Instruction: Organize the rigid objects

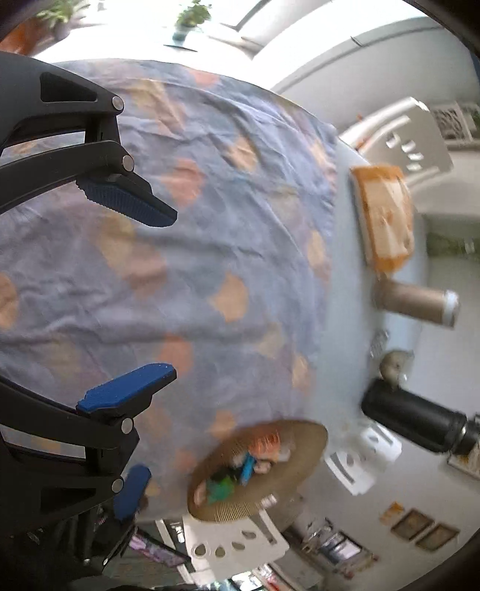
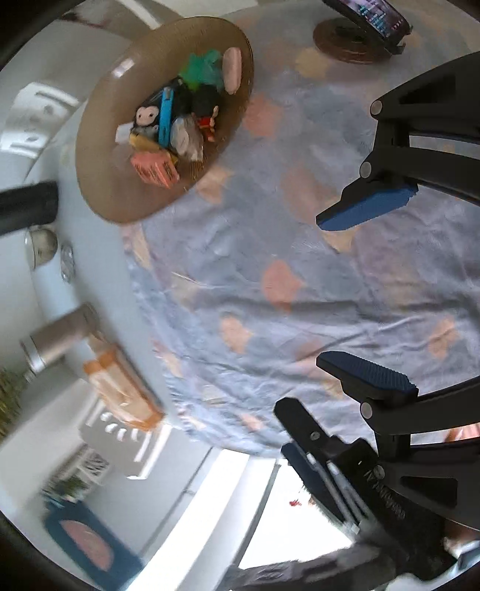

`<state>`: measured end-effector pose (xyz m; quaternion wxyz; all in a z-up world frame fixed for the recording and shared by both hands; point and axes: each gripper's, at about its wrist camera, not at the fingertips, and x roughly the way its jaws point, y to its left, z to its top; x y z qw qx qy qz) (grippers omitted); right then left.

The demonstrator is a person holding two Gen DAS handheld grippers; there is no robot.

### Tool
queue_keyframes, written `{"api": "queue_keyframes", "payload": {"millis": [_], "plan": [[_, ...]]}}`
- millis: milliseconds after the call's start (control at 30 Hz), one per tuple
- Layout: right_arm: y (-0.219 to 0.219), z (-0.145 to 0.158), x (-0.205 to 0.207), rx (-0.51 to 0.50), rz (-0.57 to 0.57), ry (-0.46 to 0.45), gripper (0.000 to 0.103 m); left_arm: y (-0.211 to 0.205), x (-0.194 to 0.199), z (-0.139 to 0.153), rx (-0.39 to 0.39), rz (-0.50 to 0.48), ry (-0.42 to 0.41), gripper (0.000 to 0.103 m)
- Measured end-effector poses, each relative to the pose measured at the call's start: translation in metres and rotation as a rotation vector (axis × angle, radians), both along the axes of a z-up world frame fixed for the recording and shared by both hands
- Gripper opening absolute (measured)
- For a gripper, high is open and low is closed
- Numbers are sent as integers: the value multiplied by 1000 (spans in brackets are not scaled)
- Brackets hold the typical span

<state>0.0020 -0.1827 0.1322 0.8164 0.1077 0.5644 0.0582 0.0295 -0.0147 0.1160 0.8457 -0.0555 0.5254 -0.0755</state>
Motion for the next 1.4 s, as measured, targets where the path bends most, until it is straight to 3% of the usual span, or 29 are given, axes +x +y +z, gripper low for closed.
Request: {"api": "queue_keyframes", "payload": {"millis": [100,233,400,867,1400], "plan": [[13,-3,-5,-75,10,-31,66,13,-5,-8,-23,16,28,75],[14,-6,-8,-130,-19,-46,66,19,-9,-13,32,13,19,75],[9,-18,-6,-71,-72,10,66,21,-7,-19,33,22,49,75],[2,-26,13,-91,-117,39,66,5,20,-23,67,-48,31,77],[-5,-56,49,-100,-112,129,66,-1,50,-54,92,-70,107,77]]}}
